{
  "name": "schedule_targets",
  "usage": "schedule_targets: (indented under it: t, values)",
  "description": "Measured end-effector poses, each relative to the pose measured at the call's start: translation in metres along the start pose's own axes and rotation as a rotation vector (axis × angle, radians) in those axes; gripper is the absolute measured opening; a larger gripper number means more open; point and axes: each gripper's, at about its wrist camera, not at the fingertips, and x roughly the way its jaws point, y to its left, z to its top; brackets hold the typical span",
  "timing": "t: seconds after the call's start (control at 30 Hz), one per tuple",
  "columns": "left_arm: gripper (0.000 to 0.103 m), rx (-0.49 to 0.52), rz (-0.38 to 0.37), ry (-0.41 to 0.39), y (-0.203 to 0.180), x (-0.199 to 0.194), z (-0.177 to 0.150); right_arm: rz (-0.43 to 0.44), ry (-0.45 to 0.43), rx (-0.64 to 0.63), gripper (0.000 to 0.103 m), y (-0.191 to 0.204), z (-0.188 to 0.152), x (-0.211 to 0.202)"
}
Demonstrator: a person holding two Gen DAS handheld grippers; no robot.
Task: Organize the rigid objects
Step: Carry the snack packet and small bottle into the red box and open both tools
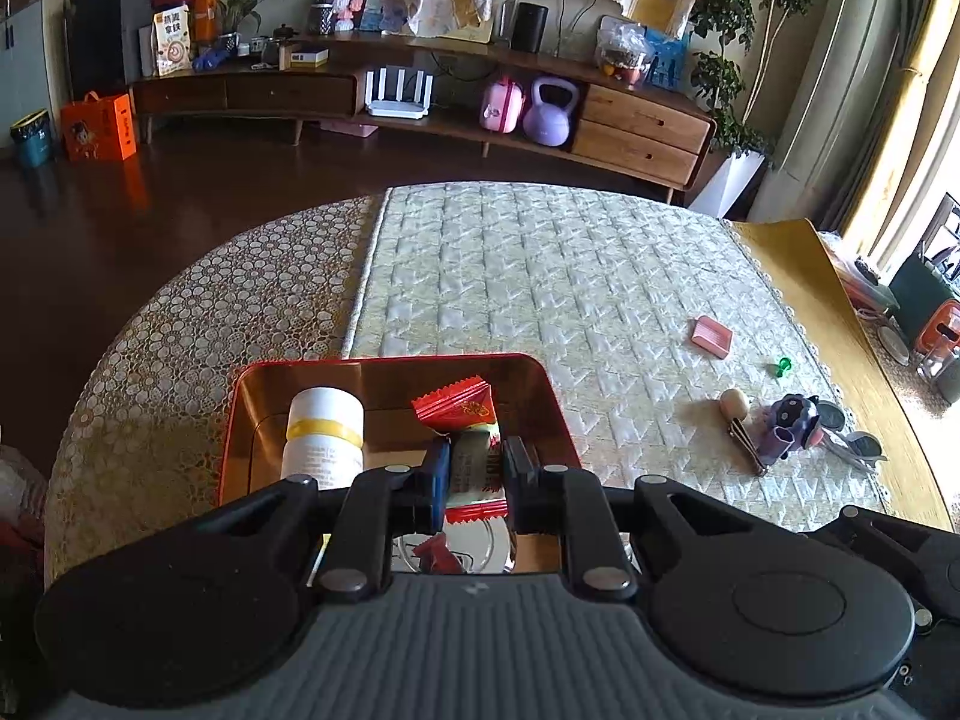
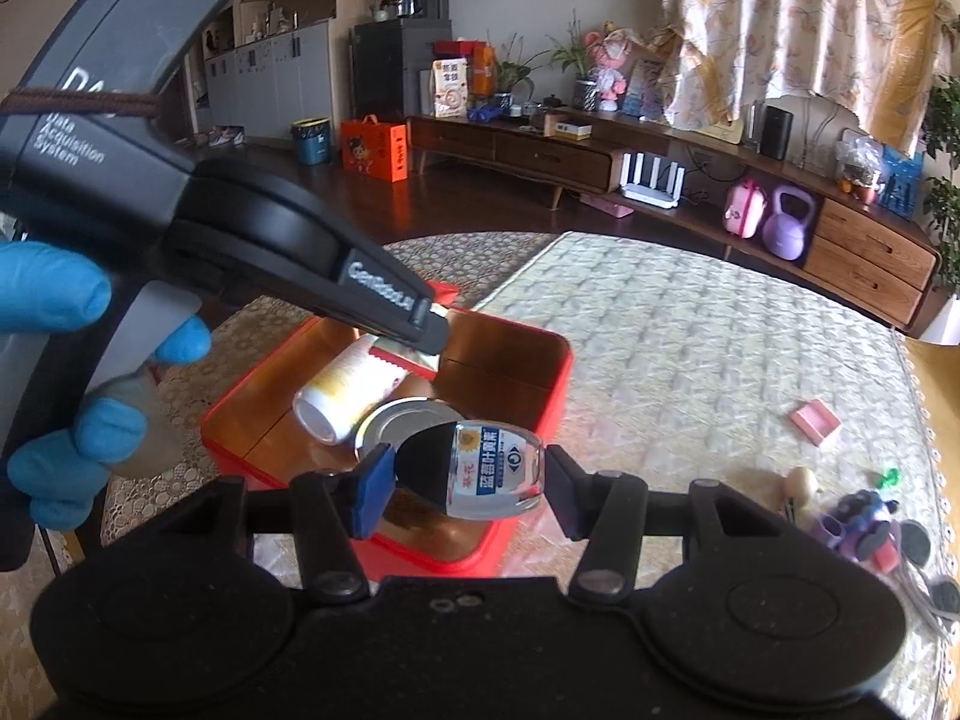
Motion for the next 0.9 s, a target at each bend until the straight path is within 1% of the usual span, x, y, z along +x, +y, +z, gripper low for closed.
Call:
schedule_targets:
  t: [0.1, 0.2, 0.3, 0.43, 0.5, 0.67, 0.9]
  values:
    - [0.018, -0.005, 0.004, 0.02, 0.009, 0.014, 0.003, 0.015, 0.018, -0.022, 0.053, 0.007, 0.005, 0.015]
    - [0.018, -0.01, 0.0, 0.037, 0.015, 0.027, 0.007, 0.012, 0.026, -0.048, 0.053, 0.012, 0.008, 0.029]
    - [0.018, 0.005, 0.014, 0.04, 0.016, 0.039, 0.01, 0.013, 0.036, -0.054, 0.053, 0.016, 0.012, 0.044]
    - [0.019, 0.038, 0.022, 0.061, 0.015, 0.056, 0.013, 0.009, 0.061, -0.059, 0.052, 0.018, 0.017, 0.061]
    - [0.019, 0.047, 0.021, 0.079, 0.018, 0.065, 0.015, 0.017, 0.077, -0.042, 0.052, 0.016, 0.017, 0.068]
    - [0.018, 0.049, -0.01, 0.119, 0.024, 0.082, 0.018, 0.023, 0.099, -0.036, 0.053, 0.012, 0.015, 0.079]
    - [0.019, 0.068, -0.001, 0.172, 0.025, 0.098, 0.014, 0.028, 0.111, -0.047, 0.053, 0.017, 0.01, 0.086]
